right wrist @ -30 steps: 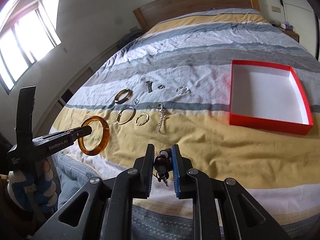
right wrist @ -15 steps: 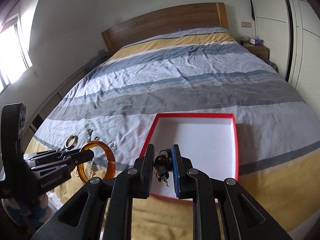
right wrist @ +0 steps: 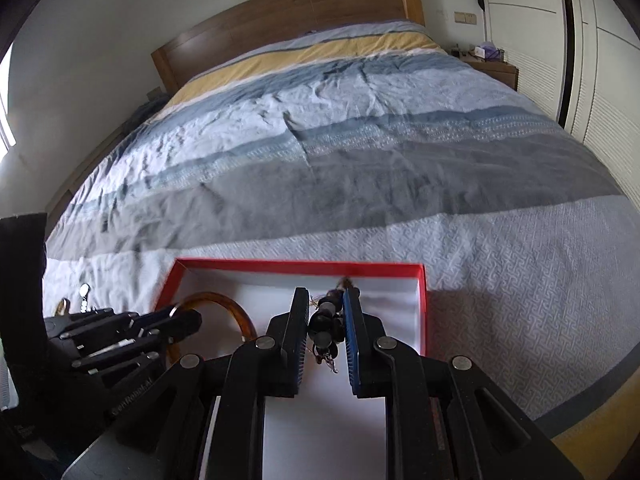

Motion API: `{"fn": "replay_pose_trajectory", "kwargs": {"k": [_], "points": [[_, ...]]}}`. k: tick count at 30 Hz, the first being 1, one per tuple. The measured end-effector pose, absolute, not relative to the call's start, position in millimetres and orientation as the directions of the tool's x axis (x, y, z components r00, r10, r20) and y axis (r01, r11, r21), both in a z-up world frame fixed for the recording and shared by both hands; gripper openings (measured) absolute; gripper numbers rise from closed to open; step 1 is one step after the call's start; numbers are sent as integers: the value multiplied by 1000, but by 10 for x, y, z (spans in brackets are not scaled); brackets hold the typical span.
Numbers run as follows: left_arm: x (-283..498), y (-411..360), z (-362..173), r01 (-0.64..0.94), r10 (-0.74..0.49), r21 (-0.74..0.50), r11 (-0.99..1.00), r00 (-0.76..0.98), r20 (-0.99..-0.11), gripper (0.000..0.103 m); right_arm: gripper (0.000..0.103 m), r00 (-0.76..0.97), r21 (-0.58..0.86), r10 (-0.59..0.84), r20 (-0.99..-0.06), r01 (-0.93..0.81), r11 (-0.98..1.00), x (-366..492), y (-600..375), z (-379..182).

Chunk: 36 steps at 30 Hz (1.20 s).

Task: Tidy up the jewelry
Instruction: 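Carry both items to the red box and open both tools to release, then withdraw both tools from the box and approach the remaining jewelry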

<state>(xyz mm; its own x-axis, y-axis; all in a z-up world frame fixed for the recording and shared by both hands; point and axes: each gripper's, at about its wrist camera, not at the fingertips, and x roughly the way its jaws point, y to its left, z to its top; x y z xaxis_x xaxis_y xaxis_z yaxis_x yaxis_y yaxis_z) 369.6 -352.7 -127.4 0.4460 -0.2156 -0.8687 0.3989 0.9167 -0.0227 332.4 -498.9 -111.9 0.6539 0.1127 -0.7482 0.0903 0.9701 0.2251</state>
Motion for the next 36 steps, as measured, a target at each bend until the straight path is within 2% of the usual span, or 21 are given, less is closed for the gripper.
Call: {"fn": "replay_pose_trajectory", "kwargs": {"k": [3, 8, 12, 13, 15, 26, 36], "points": [[3672, -3554, -1348, 410, -216, -19, 912, 440, -871, 10, 17, 615, 201, 102, -782, 95, 975, 3258, -5011, -1319], [3669, -3556, -1350, 408, -206, -7, 913, 446, -871, 11, 18, 595, 143, 69, -801, 79, 987, 3228, -4963, -1334], [3648, -3554, -1325, 424, -216, -9, 906, 444, -870, 16, 30, 601, 132, 53, -798, 88, 987, 3178, -4984, -1246], [3632, -3558, -1310, 426, -221, -11, 904, 446, -867, 21, 31, 605, 128, 50, -795, 88, 988, 3150, -4985, -1209], [3583, -3555, -1252, 426, -225, -9, 905, 460, -859, 30, 42, 615, 97, 19, -788, 93, 991, 3078, -4978, -1099], [2793, -3012, -337, 379, -295, -81, 922, 549, -782, 31, 43, 698, 138, 9, -716, 129, 982, 2090, -4968, -163], [1758, -1837, 228, 309, -207, -9, 951, 616, -760, 31, 43, 763, 234, 141, -631, 14, 972, 1131, -4074, 455]]}}
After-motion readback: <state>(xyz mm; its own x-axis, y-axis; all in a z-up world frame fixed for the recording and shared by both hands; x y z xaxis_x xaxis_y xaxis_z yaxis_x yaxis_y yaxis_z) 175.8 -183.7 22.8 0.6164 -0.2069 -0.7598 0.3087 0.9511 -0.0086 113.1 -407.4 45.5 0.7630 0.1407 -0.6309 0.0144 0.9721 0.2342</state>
